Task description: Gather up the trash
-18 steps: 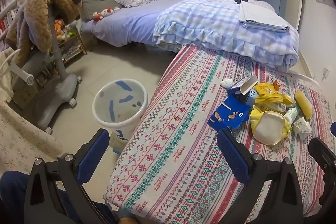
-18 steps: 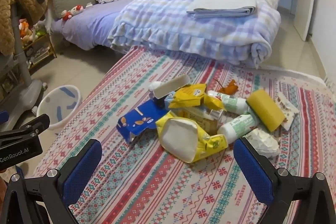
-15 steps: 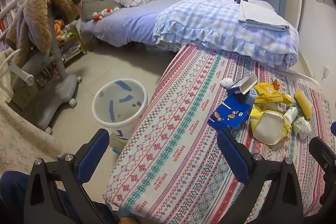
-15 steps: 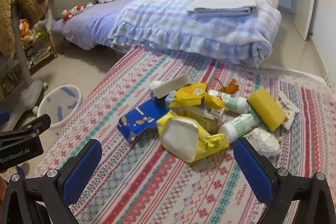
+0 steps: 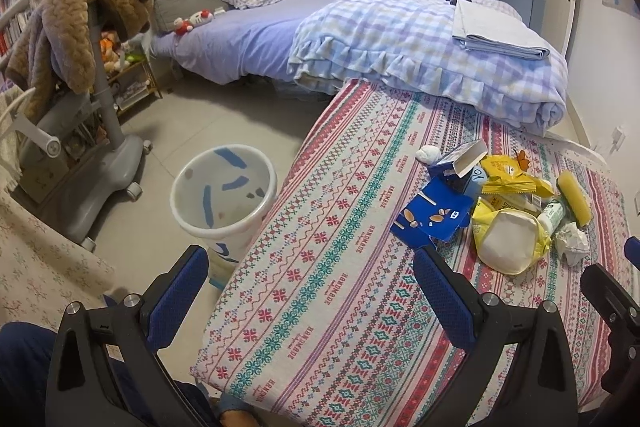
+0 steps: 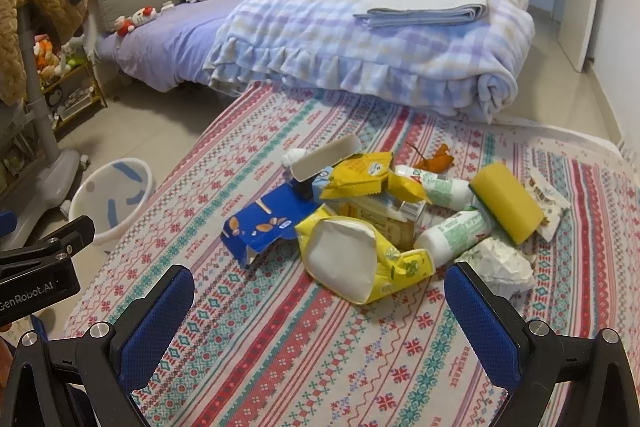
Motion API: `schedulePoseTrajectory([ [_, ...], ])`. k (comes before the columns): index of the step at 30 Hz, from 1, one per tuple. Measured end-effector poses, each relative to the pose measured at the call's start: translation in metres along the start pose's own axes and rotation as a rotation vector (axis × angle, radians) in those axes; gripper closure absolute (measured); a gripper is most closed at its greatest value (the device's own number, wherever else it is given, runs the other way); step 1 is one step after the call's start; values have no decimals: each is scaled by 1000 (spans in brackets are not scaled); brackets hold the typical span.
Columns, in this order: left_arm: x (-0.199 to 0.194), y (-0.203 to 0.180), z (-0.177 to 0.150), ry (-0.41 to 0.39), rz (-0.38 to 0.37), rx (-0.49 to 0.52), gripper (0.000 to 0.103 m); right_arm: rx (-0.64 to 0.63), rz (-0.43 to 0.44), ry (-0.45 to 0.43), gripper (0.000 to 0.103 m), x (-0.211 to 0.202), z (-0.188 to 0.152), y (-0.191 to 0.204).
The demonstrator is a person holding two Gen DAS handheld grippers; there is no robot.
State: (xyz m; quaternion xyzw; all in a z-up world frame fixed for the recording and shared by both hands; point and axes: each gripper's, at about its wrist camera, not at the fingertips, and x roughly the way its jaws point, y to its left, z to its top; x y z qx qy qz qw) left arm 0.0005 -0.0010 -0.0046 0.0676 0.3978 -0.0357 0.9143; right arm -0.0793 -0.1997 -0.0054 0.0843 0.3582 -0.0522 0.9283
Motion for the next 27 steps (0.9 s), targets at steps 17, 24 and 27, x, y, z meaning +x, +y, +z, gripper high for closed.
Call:
schedulePoseTrajectory([
  [17, 3, -1, -2, -4, 31, 38, 0, 8, 7, -9, 0, 6, -4, -1],
  [24, 10, -7, 12, 75, 6, 72, 0, 49, 57, 77, 0, 9, 7, -19],
  [27, 9, -16, 24, 86, -25, 92, 0, 36, 26, 99, 0, 3, 26, -36],
])
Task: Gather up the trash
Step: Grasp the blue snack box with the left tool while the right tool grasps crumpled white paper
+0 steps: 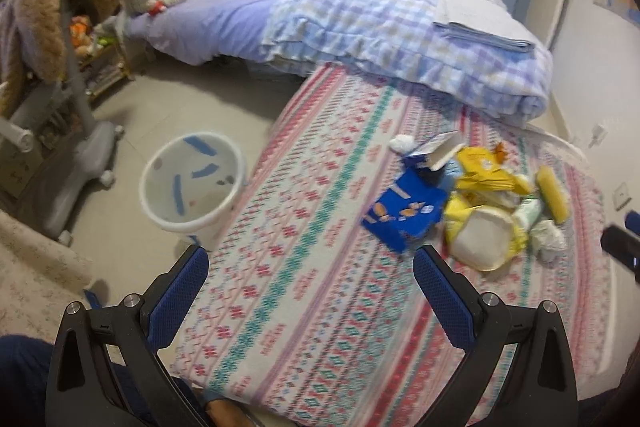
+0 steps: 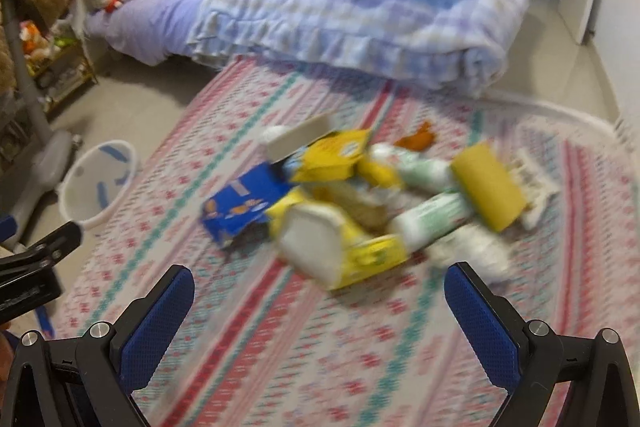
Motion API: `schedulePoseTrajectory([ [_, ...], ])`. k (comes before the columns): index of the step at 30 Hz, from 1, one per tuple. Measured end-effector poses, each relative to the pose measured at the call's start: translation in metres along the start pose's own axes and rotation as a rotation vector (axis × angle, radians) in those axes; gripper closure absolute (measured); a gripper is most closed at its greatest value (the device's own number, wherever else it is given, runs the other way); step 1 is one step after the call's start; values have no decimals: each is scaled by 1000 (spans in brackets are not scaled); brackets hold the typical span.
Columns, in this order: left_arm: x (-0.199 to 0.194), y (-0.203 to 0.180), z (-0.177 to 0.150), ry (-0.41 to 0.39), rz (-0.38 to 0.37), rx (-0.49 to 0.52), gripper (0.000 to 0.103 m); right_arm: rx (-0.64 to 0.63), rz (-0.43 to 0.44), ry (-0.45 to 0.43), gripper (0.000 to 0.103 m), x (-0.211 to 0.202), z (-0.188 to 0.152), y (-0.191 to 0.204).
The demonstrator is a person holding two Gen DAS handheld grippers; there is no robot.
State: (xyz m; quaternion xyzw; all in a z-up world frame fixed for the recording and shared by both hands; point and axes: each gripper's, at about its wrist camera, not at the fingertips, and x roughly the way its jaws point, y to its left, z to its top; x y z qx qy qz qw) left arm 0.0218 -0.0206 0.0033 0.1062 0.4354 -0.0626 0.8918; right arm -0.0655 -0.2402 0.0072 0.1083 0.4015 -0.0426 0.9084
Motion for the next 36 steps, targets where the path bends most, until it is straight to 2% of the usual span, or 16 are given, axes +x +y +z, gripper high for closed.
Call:
schedulePoseTrajectory([
  [2, 3, -6, 14, 33, -61, 4, 0, -4, 5, 18, 0, -4, 15, -12],
  [4, 15, -13, 33, 144, -169, -15, 0, -13, 9, 25, 0, -6, 29, -27],
  [6, 22, -21, 48, 160, -225, -27, 0, 3, -5, 28, 0, -5, 41, -44],
  [7, 28, -29, 56, 155, -235, -5, 0, 33, -9, 52, 0, -1, 50, -56],
  [10, 53, -52, 72, 245, -344, 74, 0, 162, 6, 113, 0, 10, 66, -90],
  [11, 57, -54, 74, 265, -373, 69, 0, 221, 11, 124, 0, 15, 66, -103],
  [17, 128, -76, 61, 352, -338, 133, 11, 298, -30, 212, 0, 49, 48, -133],
  [19, 148, -87, 49, 391, -316, 198, 12, 310, -48, 232, 0, 61, 41, -146],
  [20, 151, -92, 45, 393, -312, 225, 12, 327, -61, 269, 0, 71, 36, -153],
  [25, 152, -119, 30, 334, -278, 438, 11, 353, -82, 372, 4, 100, 15, -167],
  [31, 168, -120, 28, 279, -216, 529, 12, 273, -104, 447, 7, 128, 2, -156],
  [32, 167, -122, 26, 264, -215, 528, 17, 262, -103, 458, 8, 133, 0, -155],
  [33, 169, -122, 28, 259, -215, 530, 32, 254, -109, 465, 10, 135, -1, -153],
  [35, 175, -122, 28, 265, -230, 509, 37, 247, -132, 481, 11, 145, -4, -156],
  [36, 176, -119, 30, 259, -241, 494, 44, 248, -135, 485, 13, 148, -4, -157],
])
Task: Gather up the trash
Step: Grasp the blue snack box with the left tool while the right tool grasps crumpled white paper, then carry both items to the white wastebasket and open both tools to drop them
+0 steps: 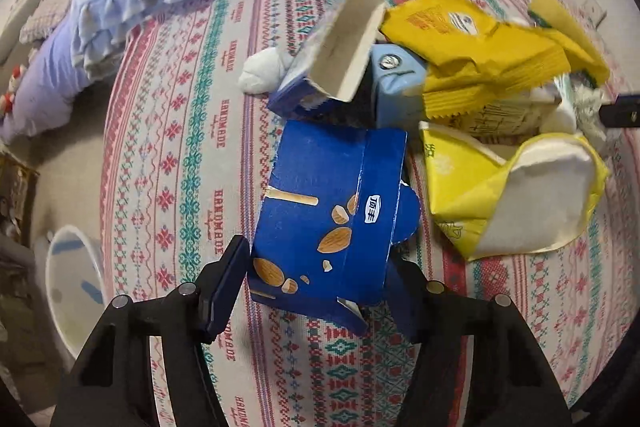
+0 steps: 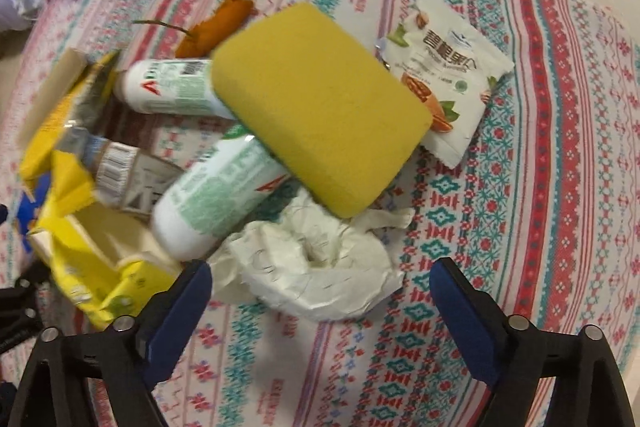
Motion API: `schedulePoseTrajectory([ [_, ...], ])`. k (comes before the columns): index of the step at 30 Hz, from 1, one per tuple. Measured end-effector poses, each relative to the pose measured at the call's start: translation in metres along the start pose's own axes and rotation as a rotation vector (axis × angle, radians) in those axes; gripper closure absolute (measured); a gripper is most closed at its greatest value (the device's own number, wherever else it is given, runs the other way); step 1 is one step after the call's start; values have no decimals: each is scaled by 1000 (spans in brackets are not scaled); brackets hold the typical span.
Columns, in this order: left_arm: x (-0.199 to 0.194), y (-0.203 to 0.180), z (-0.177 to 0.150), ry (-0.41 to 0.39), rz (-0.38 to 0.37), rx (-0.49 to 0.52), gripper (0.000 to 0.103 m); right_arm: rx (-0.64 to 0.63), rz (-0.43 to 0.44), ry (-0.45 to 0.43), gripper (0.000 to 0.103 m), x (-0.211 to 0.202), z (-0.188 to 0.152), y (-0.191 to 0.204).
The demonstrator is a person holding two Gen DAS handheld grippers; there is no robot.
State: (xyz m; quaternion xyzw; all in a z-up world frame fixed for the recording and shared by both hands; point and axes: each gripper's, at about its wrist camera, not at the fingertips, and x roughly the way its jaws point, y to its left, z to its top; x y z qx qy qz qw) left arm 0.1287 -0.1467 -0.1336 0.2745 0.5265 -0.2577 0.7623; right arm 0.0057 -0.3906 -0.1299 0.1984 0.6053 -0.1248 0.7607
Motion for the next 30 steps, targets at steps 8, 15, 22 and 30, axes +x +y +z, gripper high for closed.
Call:
schedulePoseTrajectory([
  [8, -24, 18, 1, -62, -34, -88, 49, 25, 0, -6, 15, 3, 1, -13],
  [15, -49, 35, -8, -100, -77, -163, 49, -24, -8, 22, 44, 13, -1, -1],
  [22, -82, 59, -25, -128, -127, -249, 49, -11, 32, -6, 64, -6, -8, 13],
  [30, -112, 102, -52, -140, -170, -437, 49, -14, 166, -207, 64, -78, -39, 42],
])
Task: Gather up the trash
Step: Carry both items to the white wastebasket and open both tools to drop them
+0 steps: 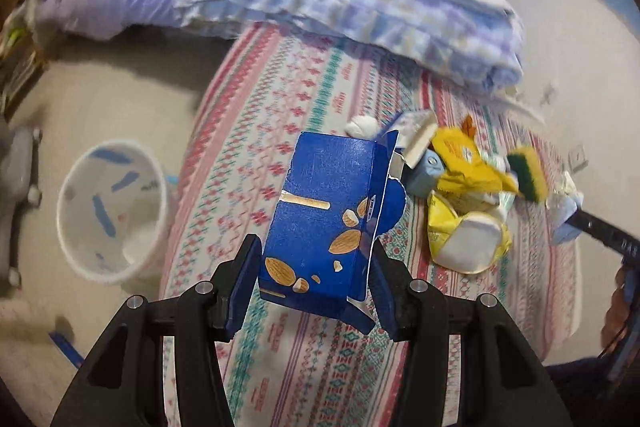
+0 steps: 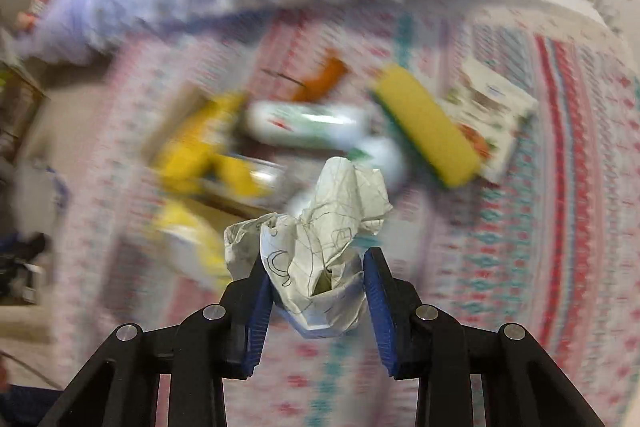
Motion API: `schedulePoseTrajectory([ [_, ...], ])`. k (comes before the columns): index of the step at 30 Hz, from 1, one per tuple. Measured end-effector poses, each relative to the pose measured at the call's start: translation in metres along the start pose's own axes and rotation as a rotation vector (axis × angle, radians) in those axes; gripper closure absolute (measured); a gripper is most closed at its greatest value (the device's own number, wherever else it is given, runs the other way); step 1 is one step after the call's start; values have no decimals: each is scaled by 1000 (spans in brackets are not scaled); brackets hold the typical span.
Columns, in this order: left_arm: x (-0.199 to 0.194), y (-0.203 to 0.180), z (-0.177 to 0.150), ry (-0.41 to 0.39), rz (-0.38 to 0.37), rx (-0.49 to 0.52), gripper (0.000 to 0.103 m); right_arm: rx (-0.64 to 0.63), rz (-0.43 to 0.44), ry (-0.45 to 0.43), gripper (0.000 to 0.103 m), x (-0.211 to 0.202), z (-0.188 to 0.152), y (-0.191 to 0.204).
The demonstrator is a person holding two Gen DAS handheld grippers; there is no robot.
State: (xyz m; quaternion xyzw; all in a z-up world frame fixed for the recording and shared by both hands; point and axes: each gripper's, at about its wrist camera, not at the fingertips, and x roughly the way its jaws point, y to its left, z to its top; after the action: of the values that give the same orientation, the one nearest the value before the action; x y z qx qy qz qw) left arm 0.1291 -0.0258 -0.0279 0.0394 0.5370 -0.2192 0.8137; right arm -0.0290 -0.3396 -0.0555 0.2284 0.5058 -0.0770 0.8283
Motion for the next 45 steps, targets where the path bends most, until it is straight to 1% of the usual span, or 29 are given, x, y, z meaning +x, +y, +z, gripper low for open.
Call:
schedulePoseTrajectory([
  [1, -5, 8, 1, 0, -8, -33, 49, -3, 13, -14, 64, -3, 2, 5],
  [4, -12, 28, 1, -1, -32, -87, 49, -29, 54, -70, 63, -10, 7, 24],
  [5, -15, 36, 2, -3, -36, -107, 49, -33, 67, -75, 63, -12, 6, 28],
  [9, -26, 73, 10, -10, -49, -202, 49, -51, 92, -58, 63, 3, 11, 53],
  [14, -37, 127, 20, 26, -86, -350, 48, -98, 132, -48, 63, 13, 10, 87],
  [16, -42, 143, 29, 29, -68, -369, 48, -112, 142, -39, 62, 20, 9, 94],
  [17, -44, 149, 34, 17, -50, -368, 48, -120, 150, -32, 62, 24, 9, 102],
  [19, -43, 162, 43, -7, 12, -359, 48, -127, 158, -21, 62, 32, 9, 109],
  [20, -37, 169, 45, 5, 38, -361, 48, -132, 178, -12, 62, 36, 10, 117],
  [21, -30, 176, 47, 23, 46, -377, 48, -136, 193, -8, 62, 40, 11, 122],
  [24, -9, 202, 44, 94, 30, -478, 48, -148, 232, 0, 62, 53, 15, 146],
  [25, -5, 211, 41, 112, 3, -523, 48, -155, 244, 5, 62, 60, 17, 156],
  [26, -5, 214, 39, 113, -10, -537, 48, -158, 253, 9, 62, 64, 17, 162],
  [27, -6, 218, 37, 108, -13, -540, 48, -162, 269, 20, 61, 74, 17, 175],
  [28, -7, 220, 37, 96, 13, -532, 48, -164, 281, 27, 61, 80, 16, 183],
  [30, -4, 225, 36, 95, 50, -517, 47, -175, 313, 52, 61, 99, 14, 208],
  [31, 2, 228, 34, 114, 60, -520, 47, -184, 322, 61, 61, 106, 13, 218],
  [34, 22, 241, 33, 179, 44, -549, 45, -215, 345, 91, 61, 126, 11, 250],
  [35, 28, 246, 34, 195, 56, -554, 44, -229, 355, 99, 61, 134, 11, 266],
  [37, 32, 256, 33, 195, 103, -576, 43, -247, 374, 105, 61, 143, 13, 286],
  [39, 32, 265, 29, 197, 125, -609, 42, -260, 394, 111, 61, 152, 16, 307],
  [42, 26, 274, 26, 180, 102, -655, 42, -278, 409, 123, 61, 166, 20, 334],
  [45, 19, 278, 27, 152, 88, -676, 41, -289, 413, 126, 60, 176, 22, 351],
])
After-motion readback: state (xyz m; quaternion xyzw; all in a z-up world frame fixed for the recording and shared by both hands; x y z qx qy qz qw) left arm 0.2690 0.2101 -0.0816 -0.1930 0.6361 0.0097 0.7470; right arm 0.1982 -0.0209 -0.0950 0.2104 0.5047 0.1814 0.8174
